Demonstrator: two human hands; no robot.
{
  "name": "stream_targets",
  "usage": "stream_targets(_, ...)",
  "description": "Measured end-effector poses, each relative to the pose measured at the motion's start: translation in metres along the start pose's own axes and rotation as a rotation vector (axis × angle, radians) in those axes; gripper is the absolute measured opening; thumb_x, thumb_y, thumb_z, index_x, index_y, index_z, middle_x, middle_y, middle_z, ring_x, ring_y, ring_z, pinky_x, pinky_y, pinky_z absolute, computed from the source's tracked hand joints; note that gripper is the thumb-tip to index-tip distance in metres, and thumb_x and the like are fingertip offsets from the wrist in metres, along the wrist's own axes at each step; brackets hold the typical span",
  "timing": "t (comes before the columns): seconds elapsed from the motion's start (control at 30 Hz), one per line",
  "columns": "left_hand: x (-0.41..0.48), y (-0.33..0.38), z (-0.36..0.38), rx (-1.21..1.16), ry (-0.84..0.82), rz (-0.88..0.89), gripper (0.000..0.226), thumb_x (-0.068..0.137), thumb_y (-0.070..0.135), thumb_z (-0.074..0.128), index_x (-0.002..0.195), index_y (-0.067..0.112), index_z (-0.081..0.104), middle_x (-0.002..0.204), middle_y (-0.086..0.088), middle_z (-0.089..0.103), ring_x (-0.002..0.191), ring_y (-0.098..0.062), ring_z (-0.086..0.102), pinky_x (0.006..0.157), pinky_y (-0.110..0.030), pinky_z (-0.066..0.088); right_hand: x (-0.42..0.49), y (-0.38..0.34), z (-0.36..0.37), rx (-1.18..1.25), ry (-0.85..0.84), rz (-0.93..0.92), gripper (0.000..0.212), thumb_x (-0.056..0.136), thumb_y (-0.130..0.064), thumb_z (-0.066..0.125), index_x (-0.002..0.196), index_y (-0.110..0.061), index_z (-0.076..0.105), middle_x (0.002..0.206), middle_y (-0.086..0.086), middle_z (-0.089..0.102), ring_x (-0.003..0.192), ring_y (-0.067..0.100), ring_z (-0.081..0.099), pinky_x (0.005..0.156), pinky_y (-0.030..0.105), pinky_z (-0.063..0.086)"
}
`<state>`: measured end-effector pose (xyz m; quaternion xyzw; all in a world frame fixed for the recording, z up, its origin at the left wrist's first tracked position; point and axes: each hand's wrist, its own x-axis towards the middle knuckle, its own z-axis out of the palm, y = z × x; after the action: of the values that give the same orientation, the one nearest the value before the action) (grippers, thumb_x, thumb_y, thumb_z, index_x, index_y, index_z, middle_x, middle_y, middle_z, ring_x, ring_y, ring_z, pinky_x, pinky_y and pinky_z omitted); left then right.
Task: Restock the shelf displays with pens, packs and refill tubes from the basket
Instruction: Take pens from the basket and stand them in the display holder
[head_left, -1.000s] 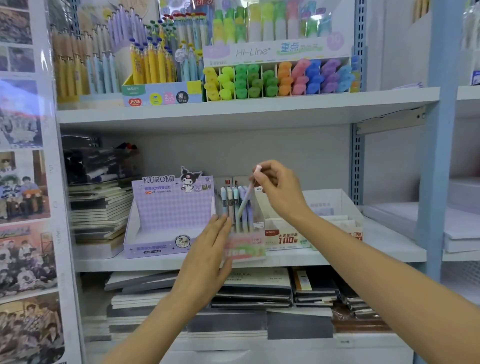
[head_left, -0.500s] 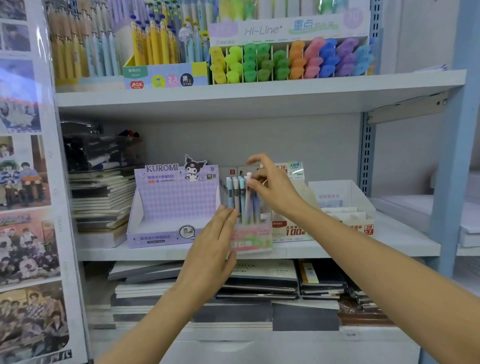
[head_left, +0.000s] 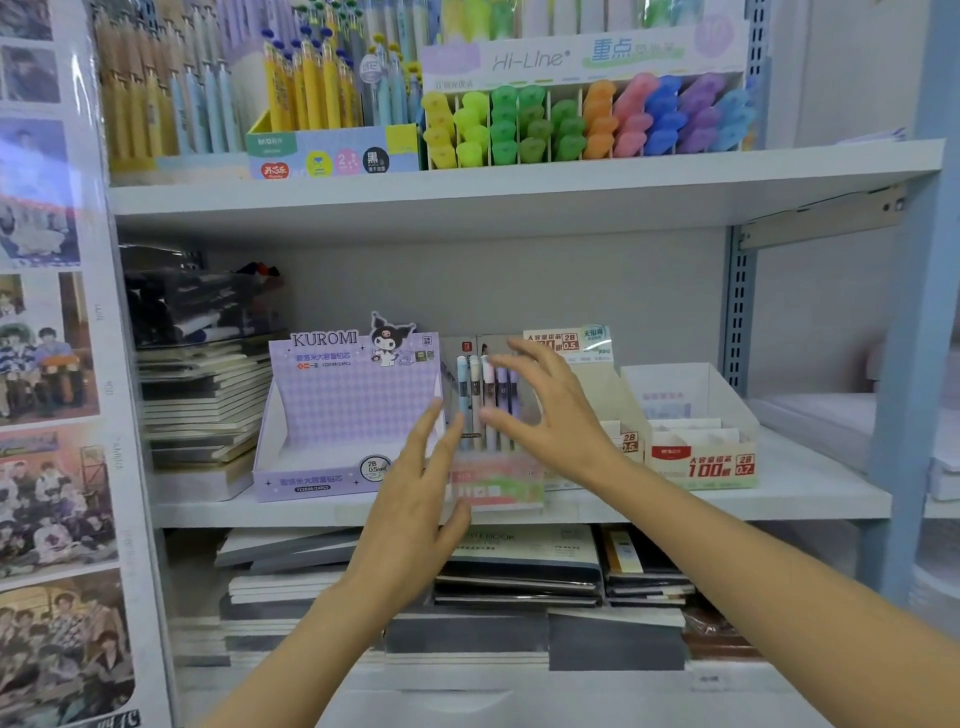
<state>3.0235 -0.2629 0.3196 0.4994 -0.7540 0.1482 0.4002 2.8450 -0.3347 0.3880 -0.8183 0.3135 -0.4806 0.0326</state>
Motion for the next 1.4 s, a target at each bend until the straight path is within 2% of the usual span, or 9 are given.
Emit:
stream_targets(0.2, 0.0, -0.028, 0.004, 0.233, -0.119, -0.237, 0.079, 0.095, 0.063, 0.03, 0.155, 0.018, 0.007, 0.163, 0.003, 0.01, 0.149, -0.014, -0.01, 0.116, -0.045, -0.017, -0.024, 0.0, 0.01, -0.125, -0.134, 0.035, 0.016, 0.081, -0.036, 0.073, 0.092, -0.03, 0.062, 0.146, -0.006, 0.039, 0.138, 0.012, 0.027, 0.116, 0.039, 0.023)
stream_targets(0.37, -0.005, -0.038, -0.003, 0.146, -0.107, -0.186, 0.079, 0.081, 0.069, 0.026, 0.137, 0.018, 0.048, 0.129, 0.002, 0.048, 0.135, -0.02, 0.032, 0.119, -0.048, 0.004, -0.016, 0.001, 0.024, -0.205, -0.07, 0.025, 0.016, 0.082, -0.034, 0.072, 0.092, -0.024, 0.063, 0.135, -0.005, 0.047, 0.128, 0.012, 0.035, 0.102, 0.024, 0.022)
stream_targets(0.57, -0.008, -0.043, -0.007, 0.099, -0.097, -0.165, 0.05, 0.092, 0.045, 0.055, 0.133, 0.017, 0.051, 0.128, 0.001, 0.051, 0.135, -0.023, 0.035, 0.119, -0.049, 0.011, -0.01, 0.003, 0.033, -0.26, -0.082, 0.026, 0.022, 0.085, -0.035, 0.069, 0.102, -0.021, 0.063, 0.132, -0.003, 0.051, 0.133, 0.016, 0.034, 0.11, 0.034, 0.028)
stream_targets(0.7, -0.017, -0.036, -0.007, 0.117, -0.072, -0.143, 0.054, 0.094, 0.033, 0.059, 0.142, 0.014, 0.043, 0.149, -0.003, 0.039, 0.146, -0.025, 0.019, 0.121, -0.047, 0.001, -0.02, 0.0, 0.033, -0.231, -0.089, 0.029, 0.051, 0.088, -0.036, 0.066, 0.134, -0.023, 0.048, 0.145, -0.002, 0.04, 0.14, 0.016, 0.025, 0.116, 0.035, 0.017)
stream_targets(0.87, -0.078, -0.01, 0.019, 0.061, 0.146, -0.1, 0.044, 0.085, 0.01, 0.064, 0.128, 0.009, 0.054, 0.129, -0.009, 0.051, 0.122, -0.027, 0.044, 0.103, -0.039, 0.036, -0.089, -0.014, 0.044, -0.024, 0.072, -0.133, 0.034, 0.092, -0.028, 0.063, 0.123, -0.016, 0.057, 0.131, 0.0, 0.054, 0.126, 0.015, 0.045, 0.107, 0.027, 0.029)
stream_targets(1.0, -0.164, -0.002, 0.07, -0.03, -0.092, -0.185, 0.031, 0.086, 0.006, 0.063, 0.116, 0.01, 0.061, 0.117, -0.007, 0.057, 0.107, -0.027, 0.051, 0.087, -0.037, 0.043, -0.185, 0.0, 0.082, 0.198, -0.096, 0.021, 0.015, 0.094, -0.021, 0.058, 0.107, -0.015, 0.063, 0.109, -0.003, 0.061, 0.099, 0.009, 0.058, 0.086, 0.022, 0.045)
stream_targets(1.1, -0.246, -0.006, 0.113, -0.078, -0.391, -0.338, 0.028, 0.092, 0.014, 0.057, 0.12, 0.013, 0.06, 0.123, -0.005, 0.056, 0.114, -0.027, 0.05, 0.093, -0.038, 0.041, -0.27, 0.028, 0.12, 0.215, -0.367, 0.304, 0.009, 0.093, -0.019, 0.06, 0.099, -0.016, 0.066, 0.096, -0.006, 0.064, 0.082, 0.008, 0.06, 0.071, 0.024, 0.048)
stream_targets(1.27, -0.356, -0.016, 0.163, 0.046, -0.786, -0.501, 0.05, 0.096, 0.027, 0.046, 0.145, 0.016, 0.037, 0.148, -0.003, 0.039, 0.135, -0.022, 0.035, 0.109, -0.03, 0.029, -0.393, 0.077, 0.156, 0.12, -0.684, 0.652, 0.01, 0.09, -0.016, 0.063, 0.099, -0.012, 0.066, 0.096, 0.0, 0.068, 0.088, 0.016, 0.063, 0.076, 0.026, 0.047)
stream_targets(1.4, -0.402, -0.016, 0.179, -0.058, -0.905, -0.647, 0.065, 0.097, 0.024, 0.052, 0.152, 0.009, 0.021, 0.159, -0.009, 0.019, 0.145, -0.025, 0.022, 0.118, -0.028, 0.019, -0.462, 0.101, 0.165, -0.031, -0.931, 0.889, 0.023, 0.09, -0.024, 0.066, 0.106, -0.01, 0.056, 0.104, 0.006, 0.062, 0.094, 0.021, 0.059, 0.078, 0.027, 0.044)
